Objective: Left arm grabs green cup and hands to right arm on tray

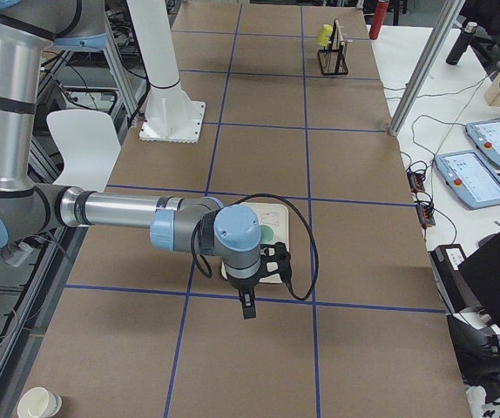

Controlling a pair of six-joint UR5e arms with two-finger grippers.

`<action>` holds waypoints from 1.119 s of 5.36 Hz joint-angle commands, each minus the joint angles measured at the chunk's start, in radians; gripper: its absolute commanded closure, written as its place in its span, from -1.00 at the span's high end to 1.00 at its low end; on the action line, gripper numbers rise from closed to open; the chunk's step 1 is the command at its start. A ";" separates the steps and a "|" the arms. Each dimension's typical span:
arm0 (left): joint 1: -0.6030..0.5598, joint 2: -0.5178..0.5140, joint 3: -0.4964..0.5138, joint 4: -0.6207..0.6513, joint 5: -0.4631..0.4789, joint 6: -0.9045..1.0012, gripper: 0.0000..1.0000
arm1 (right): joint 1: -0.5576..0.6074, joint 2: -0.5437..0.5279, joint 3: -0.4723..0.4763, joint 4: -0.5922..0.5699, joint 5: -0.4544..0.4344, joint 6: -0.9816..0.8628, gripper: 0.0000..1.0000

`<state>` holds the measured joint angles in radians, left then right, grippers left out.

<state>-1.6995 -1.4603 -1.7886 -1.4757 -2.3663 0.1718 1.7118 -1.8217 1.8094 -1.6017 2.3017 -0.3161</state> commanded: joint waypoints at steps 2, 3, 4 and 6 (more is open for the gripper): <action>0.000 0.037 0.014 -0.092 -0.008 0.002 1.00 | 0.025 -0.013 0.007 0.000 -0.005 0.014 1.00; -0.005 0.040 0.003 -0.094 -0.011 0.006 1.00 | 0.023 -0.011 0.005 0.000 -0.005 0.022 1.00; -0.005 0.032 0.001 -0.092 -0.011 0.006 1.00 | 0.022 -0.011 0.005 0.000 -0.001 0.025 1.00; -0.009 0.043 -0.012 -0.089 -0.078 0.008 1.00 | 0.020 -0.018 -0.012 -0.001 -0.002 0.023 1.00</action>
<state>-1.7065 -1.4227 -1.7916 -1.5653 -2.4016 0.1784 1.7329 -1.8371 1.8058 -1.6026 2.3015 -0.2930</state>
